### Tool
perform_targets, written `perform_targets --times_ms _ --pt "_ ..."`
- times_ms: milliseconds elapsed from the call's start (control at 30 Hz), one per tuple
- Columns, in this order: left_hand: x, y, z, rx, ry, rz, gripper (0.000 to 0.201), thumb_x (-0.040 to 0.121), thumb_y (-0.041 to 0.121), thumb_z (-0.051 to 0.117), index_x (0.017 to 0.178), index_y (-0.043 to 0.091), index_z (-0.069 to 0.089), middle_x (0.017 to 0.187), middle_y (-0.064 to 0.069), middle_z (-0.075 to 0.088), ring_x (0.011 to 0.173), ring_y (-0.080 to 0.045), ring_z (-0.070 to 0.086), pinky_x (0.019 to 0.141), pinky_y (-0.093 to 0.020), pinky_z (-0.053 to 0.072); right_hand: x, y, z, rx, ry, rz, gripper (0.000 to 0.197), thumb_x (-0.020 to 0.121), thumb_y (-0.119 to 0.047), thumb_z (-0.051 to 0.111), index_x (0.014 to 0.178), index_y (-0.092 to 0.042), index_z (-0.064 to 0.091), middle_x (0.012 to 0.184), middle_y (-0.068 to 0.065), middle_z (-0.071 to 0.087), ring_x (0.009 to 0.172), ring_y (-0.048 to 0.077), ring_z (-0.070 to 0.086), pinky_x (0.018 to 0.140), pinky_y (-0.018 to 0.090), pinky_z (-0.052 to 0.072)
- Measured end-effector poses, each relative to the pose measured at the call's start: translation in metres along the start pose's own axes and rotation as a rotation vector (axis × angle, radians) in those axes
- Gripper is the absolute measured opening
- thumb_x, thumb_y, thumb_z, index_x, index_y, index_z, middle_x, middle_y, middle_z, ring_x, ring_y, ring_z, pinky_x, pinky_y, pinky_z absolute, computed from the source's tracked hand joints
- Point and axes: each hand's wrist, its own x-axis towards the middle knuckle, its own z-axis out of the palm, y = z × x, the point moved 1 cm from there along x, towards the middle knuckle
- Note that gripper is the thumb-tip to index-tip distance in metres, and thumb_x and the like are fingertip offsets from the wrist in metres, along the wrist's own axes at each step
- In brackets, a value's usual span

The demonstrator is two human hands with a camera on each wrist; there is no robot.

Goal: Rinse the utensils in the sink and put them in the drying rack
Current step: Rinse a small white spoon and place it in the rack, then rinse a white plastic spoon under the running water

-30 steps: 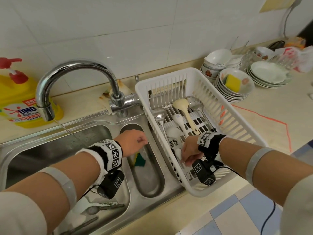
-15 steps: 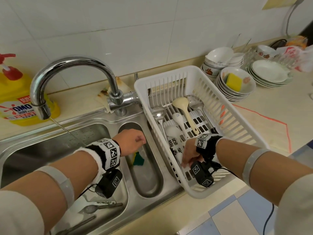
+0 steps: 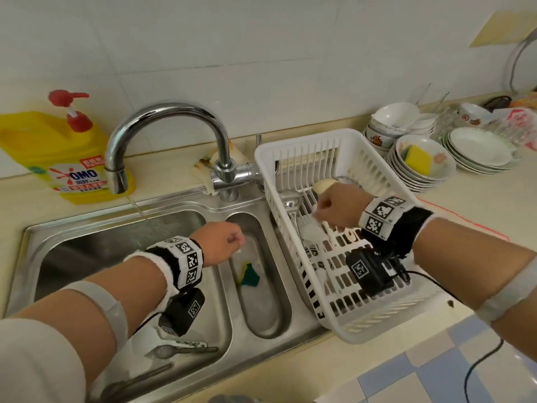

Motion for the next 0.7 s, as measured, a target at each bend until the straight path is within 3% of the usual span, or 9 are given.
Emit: perform_targets --times_ms 100,167,267,367,433,600,700 --pt "-0.024 -0.029 -0.005 0.083 0.005 -0.073 0.016 0.097 0.031 0.050 0.100 0.030 0.065 0.108 0.008 0.067 0.098 -0.014 0.062 0.087 -0.031 0.049 -0.020 -0.069 -0.018 0.075 0.170 -0.340 0.026 0.097 -0.035 0.060 0.080 -0.017 0.069 0.067 -0.011 0.063 0.054 -0.002 0.057 0.059 0.018 0.042" --pt "-0.046 -0.053 -0.008 0.105 0.009 -0.130 0.016 0.097 0.031 0.048 0.098 0.033 0.064 0.109 0.007 0.067 0.101 -0.017 0.063 0.091 -0.033 0.049 -0.025 -0.117 -0.005 0.056 0.114 -0.494 0.024 0.097 -0.035 0.059 0.083 -0.019 0.070 0.066 -0.013 0.060 0.056 -0.003 0.056 0.059 0.016 0.041" --pt "-0.086 -0.090 -0.007 0.077 0.053 -0.238 0.017 0.096 0.031 0.048 0.097 0.034 0.065 0.106 0.009 0.068 0.100 -0.017 0.064 0.094 -0.035 0.050 -0.010 -0.179 0.048 -0.077 -0.098 -0.606 0.024 0.095 -0.040 0.057 0.090 -0.022 0.072 0.071 -0.006 0.070 0.063 0.004 0.065 0.066 0.020 0.049" --pt "-0.127 -0.127 0.003 0.029 0.061 -0.367 0.017 0.095 0.031 0.049 0.094 0.037 0.065 0.105 0.010 0.069 0.095 -0.015 0.064 0.092 -0.036 0.053 0.014 -0.219 0.111 -0.117 -0.277 -0.590 0.022 0.093 -0.037 0.061 0.093 -0.018 0.072 0.078 0.001 0.076 0.061 0.011 0.070 0.066 0.025 0.058" --pt "-0.151 -0.149 0.012 -0.028 0.060 -0.419 0.016 0.094 0.030 0.050 0.090 0.038 0.063 0.106 0.008 0.070 0.094 -0.014 0.064 0.091 -0.035 0.053 0.030 -0.233 0.151 -0.173 -0.348 -0.557 0.020 0.092 -0.036 0.061 0.095 -0.019 0.071 0.084 0.002 0.077 0.070 0.015 0.073 0.070 0.027 0.059" --pt "-0.177 -0.188 0.033 -0.114 0.041 -0.455 0.024 0.097 0.024 0.049 0.109 0.020 0.069 0.111 0.001 0.068 0.101 -0.020 0.063 0.091 -0.033 0.051 0.064 -0.249 0.236 -0.323 -0.483 -0.419 0.020 0.088 -0.032 0.062 0.096 -0.017 0.073 0.074 -0.001 0.070 0.080 0.023 0.071 0.077 0.029 0.058" --pt "-0.177 -0.208 0.042 -0.163 0.037 -0.465 0.024 0.098 0.026 0.048 0.109 0.020 0.068 0.111 -0.001 0.070 0.100 -0.022 0.064 0.091 -0.037 0.053 0.079 -0.252 0.280 -0.404 -0.590 -0.360 0.028 0.087 -0.035 0.068 0.106 -0.016 0.074 0.096 0.002 0.074 0.094 0.026 0.072 0.087 0.034 0.058"
